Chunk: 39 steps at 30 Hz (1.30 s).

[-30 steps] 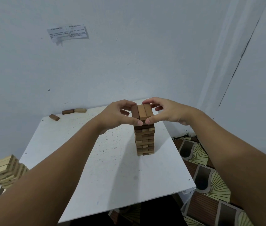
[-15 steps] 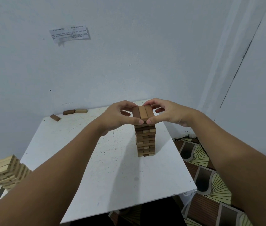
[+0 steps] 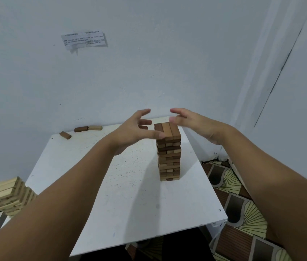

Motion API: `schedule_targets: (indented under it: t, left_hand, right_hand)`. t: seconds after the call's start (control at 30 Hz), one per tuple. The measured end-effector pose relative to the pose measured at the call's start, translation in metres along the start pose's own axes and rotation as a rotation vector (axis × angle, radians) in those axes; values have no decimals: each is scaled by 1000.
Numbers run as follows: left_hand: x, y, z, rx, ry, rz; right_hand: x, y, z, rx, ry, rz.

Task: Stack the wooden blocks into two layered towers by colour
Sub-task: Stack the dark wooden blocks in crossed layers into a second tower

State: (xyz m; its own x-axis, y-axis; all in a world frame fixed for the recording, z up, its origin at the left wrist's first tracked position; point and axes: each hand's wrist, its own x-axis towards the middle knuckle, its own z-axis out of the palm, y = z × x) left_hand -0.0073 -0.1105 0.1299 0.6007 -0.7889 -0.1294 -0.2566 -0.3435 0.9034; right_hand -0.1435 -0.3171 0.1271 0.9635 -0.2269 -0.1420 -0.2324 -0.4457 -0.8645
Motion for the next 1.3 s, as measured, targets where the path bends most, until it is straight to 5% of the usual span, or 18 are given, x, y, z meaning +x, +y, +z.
schedule_targets:
  t: [0.17, 0.3, 0.53, 0.83, 1.3]
  left_hand:
    - [-15, -2, -31, -202, 148, 11]
    - [-32, -31, -55, 104, 401, -11]
    - [-66, -95, -76, 376, 603, -151]
    - [-77, -183, -94, 396, 616, -323]
    - [30, -242, -135, 562, 784, -495]
  right_hand:
    - [1, -41, 3, -160, 260, -113]
    - [11, -80, 26, -479, 404, -289]
    - [31, -116, 120, -475, 297, -405]
    - [91, -35, 237, -496, -10, -121]
    - [222, -13, 284, -457, 122, -165]
